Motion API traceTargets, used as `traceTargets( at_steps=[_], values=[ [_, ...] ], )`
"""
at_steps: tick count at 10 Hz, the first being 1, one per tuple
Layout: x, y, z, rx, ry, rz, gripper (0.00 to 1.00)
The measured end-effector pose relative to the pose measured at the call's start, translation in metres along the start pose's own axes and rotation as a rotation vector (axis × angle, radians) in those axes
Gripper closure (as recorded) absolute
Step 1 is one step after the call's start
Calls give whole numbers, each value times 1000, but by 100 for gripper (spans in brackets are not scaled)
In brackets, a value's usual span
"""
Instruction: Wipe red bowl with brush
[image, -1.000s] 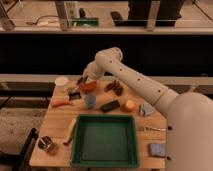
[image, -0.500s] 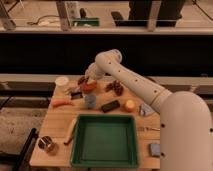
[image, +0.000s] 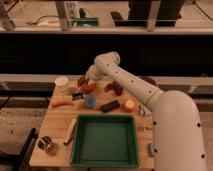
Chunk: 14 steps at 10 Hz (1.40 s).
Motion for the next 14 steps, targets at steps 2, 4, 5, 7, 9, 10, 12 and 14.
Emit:
traceTargets(
  at_steps=[2,4,5,7,9,10,12,14],
  values=[
    [5,-1,-1,0,5,10,100],
    [0,-9,-10,56,46,51,100],
    [3,-13,-17,82,68,71,100],
    [7,-14,-21,114,93,114,100],
    [10,-14,-24,132,114,149,100],
    [18,-12,-28,146,125,181,100],
    [28,-12,-36,164,146,207,100],
    [31,-19,-42,176,158,214,100]
  ],
)
